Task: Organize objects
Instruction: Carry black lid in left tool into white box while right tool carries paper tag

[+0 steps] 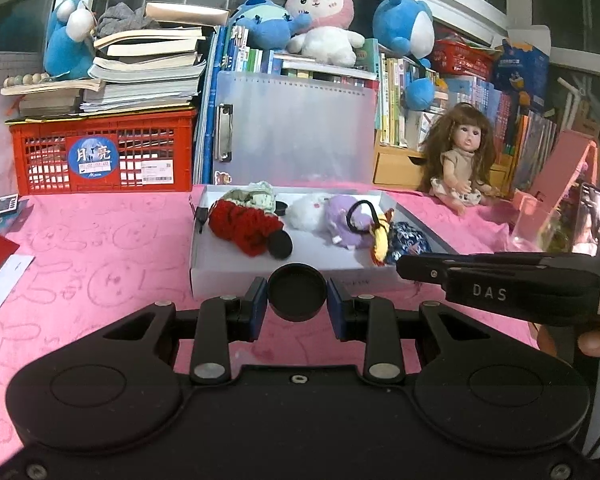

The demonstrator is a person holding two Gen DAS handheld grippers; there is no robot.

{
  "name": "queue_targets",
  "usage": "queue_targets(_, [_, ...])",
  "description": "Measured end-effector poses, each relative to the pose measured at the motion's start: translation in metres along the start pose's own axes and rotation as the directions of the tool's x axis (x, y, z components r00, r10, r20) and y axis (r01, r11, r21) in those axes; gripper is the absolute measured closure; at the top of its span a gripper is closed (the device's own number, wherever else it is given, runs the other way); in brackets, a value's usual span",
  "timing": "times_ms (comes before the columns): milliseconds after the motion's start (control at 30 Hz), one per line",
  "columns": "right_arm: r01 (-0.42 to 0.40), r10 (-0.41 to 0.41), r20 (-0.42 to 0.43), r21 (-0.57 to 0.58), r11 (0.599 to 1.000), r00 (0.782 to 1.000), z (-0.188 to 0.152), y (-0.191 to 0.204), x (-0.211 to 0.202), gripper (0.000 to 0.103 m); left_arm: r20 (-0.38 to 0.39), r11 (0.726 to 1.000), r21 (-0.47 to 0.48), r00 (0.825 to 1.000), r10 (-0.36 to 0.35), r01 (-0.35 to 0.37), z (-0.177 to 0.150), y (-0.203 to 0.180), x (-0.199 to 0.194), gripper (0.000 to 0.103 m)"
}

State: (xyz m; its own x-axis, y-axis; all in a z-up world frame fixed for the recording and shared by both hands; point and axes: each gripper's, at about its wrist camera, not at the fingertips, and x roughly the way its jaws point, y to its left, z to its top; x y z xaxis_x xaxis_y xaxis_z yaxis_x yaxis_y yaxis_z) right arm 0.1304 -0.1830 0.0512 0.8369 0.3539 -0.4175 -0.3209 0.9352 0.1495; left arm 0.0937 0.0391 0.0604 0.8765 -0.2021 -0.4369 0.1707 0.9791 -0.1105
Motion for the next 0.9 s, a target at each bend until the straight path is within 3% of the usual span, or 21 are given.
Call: queue_targets(900, [0.038,-0.035,-0.035,0.074,0.997,0.999,0.034,-0.033,0.056,0.079,-0.076,0.996,-0.040,0.994,0.074,-0.077,0.043,0.013,0.105,0.073])
